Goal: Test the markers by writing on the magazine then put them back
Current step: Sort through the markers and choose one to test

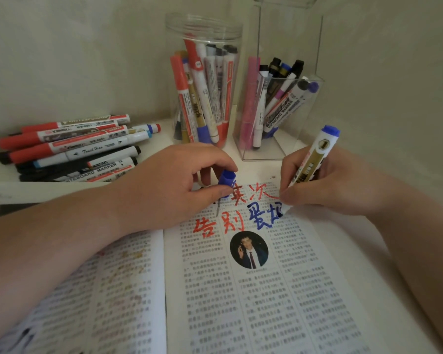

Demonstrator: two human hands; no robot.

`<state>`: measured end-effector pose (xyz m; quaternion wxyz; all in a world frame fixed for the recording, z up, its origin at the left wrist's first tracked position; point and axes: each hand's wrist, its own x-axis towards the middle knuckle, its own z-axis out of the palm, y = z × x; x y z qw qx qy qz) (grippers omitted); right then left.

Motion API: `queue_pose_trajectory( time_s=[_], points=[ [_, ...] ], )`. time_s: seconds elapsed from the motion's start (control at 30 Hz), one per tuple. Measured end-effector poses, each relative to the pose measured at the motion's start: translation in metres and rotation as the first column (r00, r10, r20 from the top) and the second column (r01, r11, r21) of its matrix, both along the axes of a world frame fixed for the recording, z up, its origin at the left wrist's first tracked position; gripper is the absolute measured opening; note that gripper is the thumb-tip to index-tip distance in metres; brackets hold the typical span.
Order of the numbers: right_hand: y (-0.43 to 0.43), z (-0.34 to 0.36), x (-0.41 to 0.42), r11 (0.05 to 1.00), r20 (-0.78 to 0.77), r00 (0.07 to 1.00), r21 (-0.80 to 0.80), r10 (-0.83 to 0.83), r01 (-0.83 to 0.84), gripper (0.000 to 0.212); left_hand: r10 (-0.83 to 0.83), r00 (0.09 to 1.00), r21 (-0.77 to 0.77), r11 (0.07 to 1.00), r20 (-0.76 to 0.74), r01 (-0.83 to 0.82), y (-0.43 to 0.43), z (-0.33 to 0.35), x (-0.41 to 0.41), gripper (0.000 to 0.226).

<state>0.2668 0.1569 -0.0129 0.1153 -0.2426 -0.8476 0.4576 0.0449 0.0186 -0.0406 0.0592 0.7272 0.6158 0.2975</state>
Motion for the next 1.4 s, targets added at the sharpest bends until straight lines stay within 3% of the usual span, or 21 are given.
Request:
queue_pose_trajectory(
  time_s=[0.17,0.3,0.43,0.6,0.83,1.0,1.2,1.4],
  points=[
    [0.002,0.001,0.000,0.997,-0.024,0.999,0.058,-0.043,0.044,0.011,-0.003,1.000,-0.002,1.000,0.004,0.003,0.000,0.000,0.000,0.027],
    [-0.002,0.000,0.001,0.989,-0.026,0.992,-0.089,0.120,-0.122,0.010,0.005,1.000,-0.016,1.000,0.023,-0.005,0.000,0.002,0.001,0.027],
    [0.000,-0.009,-0.004,0.969,-0.272,0.959,-0.207,0.077,-0.137,0.013,0.032,0.990,-0.032,0.999,0.134,-0.028,-0.002,0.003,0.004,0.042],
    [0.004,-0.015,-0.010,0.937,-0.454,0.891,-0.308,0.006,-0.163,0.040,0.008,0.961,-0.096,0.995,0.278,0.019,-0.007,0.011,0.011,0.069],
    [-0.010,-0.018,-0.021,0.967,-0.498,0.867,-0.224,-0.005,-0.122,0.050,-0.002,0.946,-0.145,0.988,0.324,0.052,-0.008,0.014,0.014,0.084],
    [-0.020,-0.013,-0.023,0.978,-0.521,0.854,-0.177,0.001,-0.109,0.014,0.002,0.946,-0.158,0.986,0.323,0.051,-0.010,0.017,0.017,0.083],
    [-0.028,-0.011,-0.030,0.991,-0.364,0.923,0.003,0.123,-0.131,0.011,0.019,0.943,-0.155,0.987,0.333,0.035,-0.011,0.018,0.019,0.086],
    [-0.033,-0.011,-0.035,0.988,-0.285,0.958,0.156,0.035,0.011,0.011,0.024,0.931,-0.163,0.986,0.365,0.039,-0.010,0.017,0.019,0.090]
  ],
)
